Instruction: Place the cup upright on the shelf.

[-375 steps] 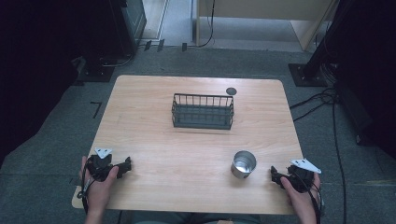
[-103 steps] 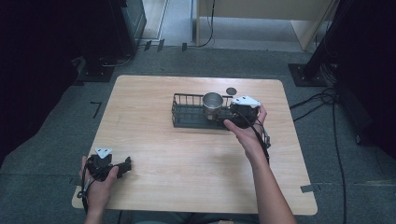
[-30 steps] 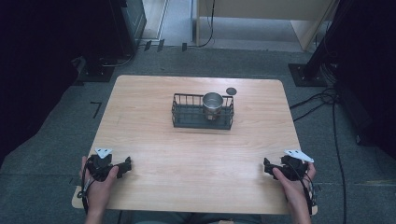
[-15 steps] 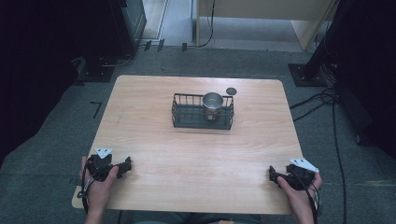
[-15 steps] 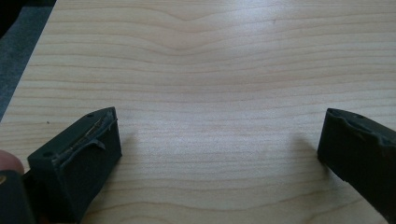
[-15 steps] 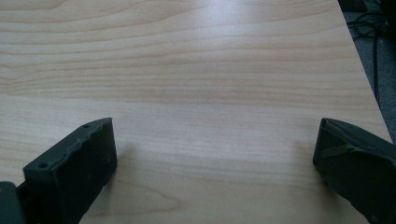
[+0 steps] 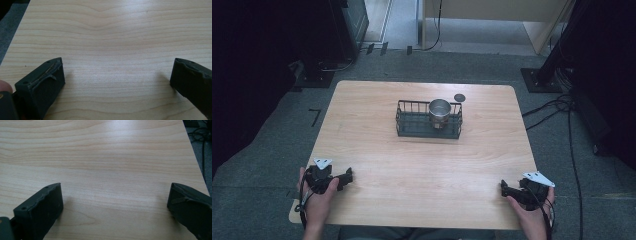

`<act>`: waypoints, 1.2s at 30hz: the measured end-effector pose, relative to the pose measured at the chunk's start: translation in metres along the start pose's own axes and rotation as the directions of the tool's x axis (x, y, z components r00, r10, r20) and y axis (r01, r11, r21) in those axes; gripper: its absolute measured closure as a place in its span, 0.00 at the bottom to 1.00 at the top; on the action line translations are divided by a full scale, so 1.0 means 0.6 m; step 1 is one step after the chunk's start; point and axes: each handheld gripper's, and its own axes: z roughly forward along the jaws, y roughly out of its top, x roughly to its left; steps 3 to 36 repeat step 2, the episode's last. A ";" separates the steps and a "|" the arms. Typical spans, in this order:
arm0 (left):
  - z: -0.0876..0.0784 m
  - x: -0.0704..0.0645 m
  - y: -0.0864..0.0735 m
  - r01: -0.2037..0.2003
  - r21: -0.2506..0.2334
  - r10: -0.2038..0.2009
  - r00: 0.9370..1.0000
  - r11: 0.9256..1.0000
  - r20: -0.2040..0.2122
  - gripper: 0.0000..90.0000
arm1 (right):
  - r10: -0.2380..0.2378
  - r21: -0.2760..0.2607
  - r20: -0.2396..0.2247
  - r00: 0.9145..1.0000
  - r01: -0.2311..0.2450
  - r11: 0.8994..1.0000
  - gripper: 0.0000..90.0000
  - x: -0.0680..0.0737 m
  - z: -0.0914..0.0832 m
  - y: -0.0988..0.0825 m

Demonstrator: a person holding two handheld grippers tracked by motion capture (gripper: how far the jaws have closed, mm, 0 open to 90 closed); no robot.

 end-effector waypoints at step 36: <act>0.001 0.000 0.001 -0.002 0.001 0.002 1.000 1.000 0.000 0.00 | 0.000 0.000 0.000 1.000 0.000 1.000 0.00 0.000 0.000 0.000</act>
